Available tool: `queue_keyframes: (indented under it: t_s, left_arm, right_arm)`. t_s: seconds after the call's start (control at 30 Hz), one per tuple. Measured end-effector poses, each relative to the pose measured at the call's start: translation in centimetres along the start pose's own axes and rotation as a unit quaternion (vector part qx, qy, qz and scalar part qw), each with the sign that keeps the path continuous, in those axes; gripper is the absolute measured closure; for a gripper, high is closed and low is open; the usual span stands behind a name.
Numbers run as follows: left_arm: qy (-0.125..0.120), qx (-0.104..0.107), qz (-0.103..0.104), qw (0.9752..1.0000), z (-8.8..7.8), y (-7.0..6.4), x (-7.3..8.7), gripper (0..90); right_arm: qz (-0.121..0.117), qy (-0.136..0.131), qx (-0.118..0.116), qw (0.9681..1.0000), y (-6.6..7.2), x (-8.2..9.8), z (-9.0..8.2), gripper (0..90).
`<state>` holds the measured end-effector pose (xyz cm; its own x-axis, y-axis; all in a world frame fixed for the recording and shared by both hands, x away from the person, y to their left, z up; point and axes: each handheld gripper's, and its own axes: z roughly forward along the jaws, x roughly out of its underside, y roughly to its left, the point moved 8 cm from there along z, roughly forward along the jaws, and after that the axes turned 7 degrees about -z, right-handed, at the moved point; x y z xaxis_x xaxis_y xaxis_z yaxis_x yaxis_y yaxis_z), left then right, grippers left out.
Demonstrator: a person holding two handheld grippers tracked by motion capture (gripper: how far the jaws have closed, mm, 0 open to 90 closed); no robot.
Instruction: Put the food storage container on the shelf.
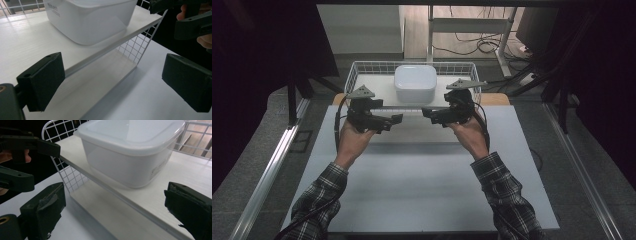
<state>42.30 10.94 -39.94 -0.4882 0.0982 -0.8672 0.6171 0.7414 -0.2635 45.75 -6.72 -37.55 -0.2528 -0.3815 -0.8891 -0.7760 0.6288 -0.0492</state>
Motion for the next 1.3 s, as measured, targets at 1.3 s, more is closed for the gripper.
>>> queue_keyframes:
  t_s: [1.3]
  left_arm:
    - [0.037,0.001,-0.009,0.9993,-0.3,-1.5,10.5,2.9]
  right_arm:
    - [-0.027,0.02,-0.029,0.999,3.4,9.1,-2.4,0.0]
